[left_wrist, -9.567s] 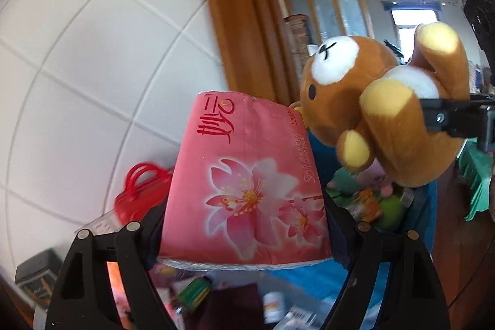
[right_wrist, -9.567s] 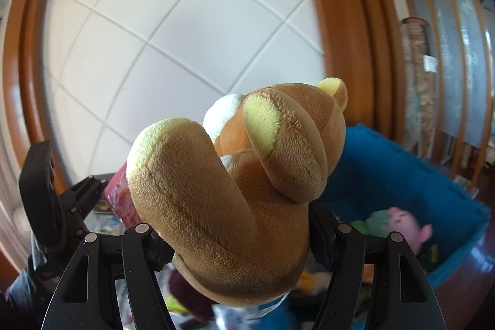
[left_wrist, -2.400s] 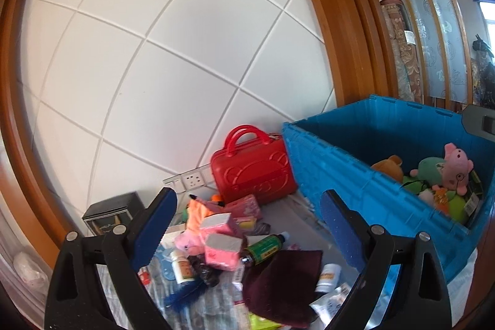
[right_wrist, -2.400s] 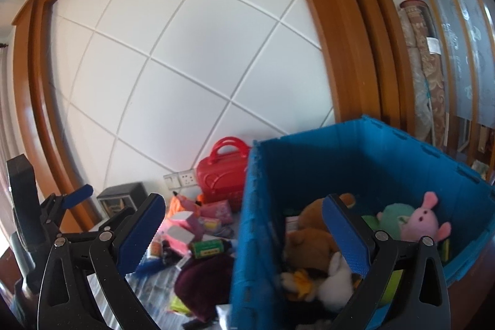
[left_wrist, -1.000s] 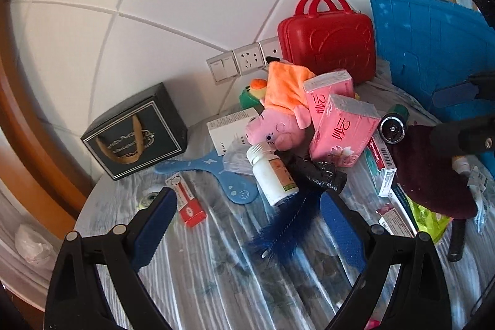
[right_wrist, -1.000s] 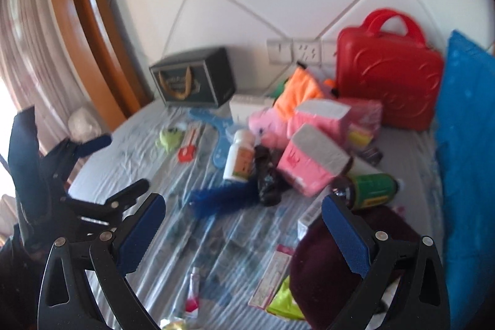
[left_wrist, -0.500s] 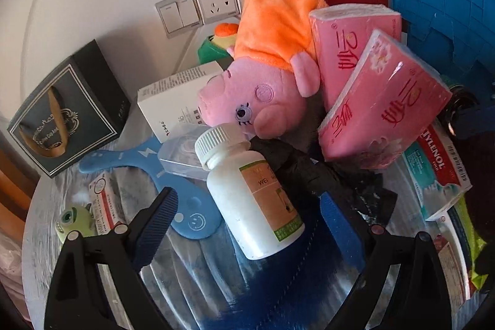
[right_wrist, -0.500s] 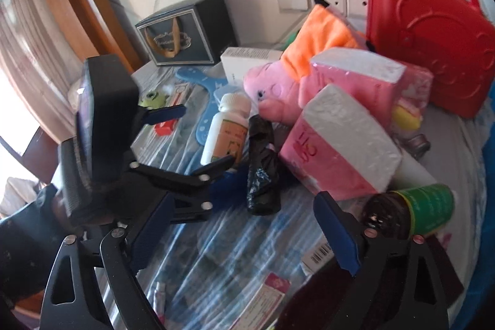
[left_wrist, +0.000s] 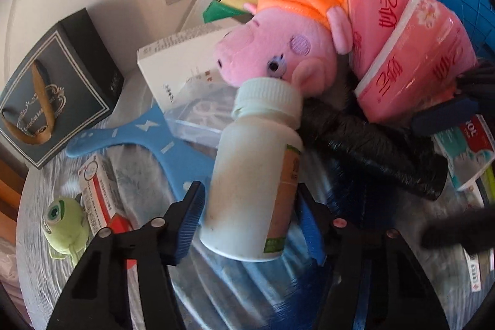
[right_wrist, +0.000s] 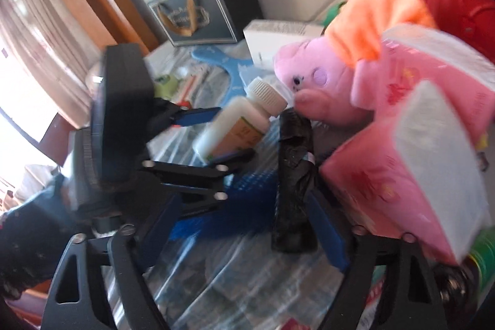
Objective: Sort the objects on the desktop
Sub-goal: 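Grasp the white pill bottle with the left tool while the right tool grasps the black bag roll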
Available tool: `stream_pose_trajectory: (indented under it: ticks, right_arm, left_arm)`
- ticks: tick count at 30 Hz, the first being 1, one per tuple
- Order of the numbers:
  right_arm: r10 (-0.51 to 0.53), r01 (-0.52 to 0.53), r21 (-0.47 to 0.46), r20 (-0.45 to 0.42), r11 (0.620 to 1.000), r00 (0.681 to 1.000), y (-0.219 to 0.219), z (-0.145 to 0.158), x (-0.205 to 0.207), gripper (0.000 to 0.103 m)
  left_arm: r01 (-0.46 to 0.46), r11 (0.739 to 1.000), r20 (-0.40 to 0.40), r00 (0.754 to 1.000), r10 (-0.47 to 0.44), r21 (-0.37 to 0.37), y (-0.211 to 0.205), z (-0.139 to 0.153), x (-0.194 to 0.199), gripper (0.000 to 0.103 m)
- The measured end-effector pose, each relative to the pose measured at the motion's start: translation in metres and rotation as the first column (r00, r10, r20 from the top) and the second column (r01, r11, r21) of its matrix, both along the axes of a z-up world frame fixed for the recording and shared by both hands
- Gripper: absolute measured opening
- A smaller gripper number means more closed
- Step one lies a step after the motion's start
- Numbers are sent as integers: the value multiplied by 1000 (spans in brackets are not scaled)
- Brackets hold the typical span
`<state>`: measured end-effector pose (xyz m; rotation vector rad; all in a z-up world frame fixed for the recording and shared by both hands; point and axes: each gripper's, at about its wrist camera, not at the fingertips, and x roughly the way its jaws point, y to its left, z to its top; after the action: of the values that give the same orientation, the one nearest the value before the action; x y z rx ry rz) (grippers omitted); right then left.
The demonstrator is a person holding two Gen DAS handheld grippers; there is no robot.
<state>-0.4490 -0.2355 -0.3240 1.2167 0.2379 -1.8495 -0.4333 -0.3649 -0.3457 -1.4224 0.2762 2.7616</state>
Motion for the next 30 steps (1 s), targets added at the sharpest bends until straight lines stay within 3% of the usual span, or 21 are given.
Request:
stream_pose_trajectory:
  ticks: [3, 7, 19, 22, 30]
  right_arm:
    - [-34, 32, 62, 23, 998, 999, -8, -15, -12, 71]
    - [-51, 46, 162, 24, 986, 998, -18, -31, -22, 37]
    - [-113, 114, 242, -18, 964, 993, -41, -44, -32, 35]
    - [-115, 117, 227, -22, 967, 993, -41, -43, -29, 35]
    - [-92, 127, 191, -184, 973, 979, -14, -12, 13, 34]
  left_arm:
    - [19, 1000, 3, 1000, -19, -4, -1, -1, 3, 58]
    - [38, 999, 21, 999, -37, -14, 3, -4, 0, 58]
    - [28, 1000, 66, 997, -27, -13, 4, -13, -12, 58]
    - [31, 999, 66, 997, -30, -12, 4, -12, -11, 52]
    - [-38, 999, -51, 998, 38, -2, -2, 16, 20, 51]
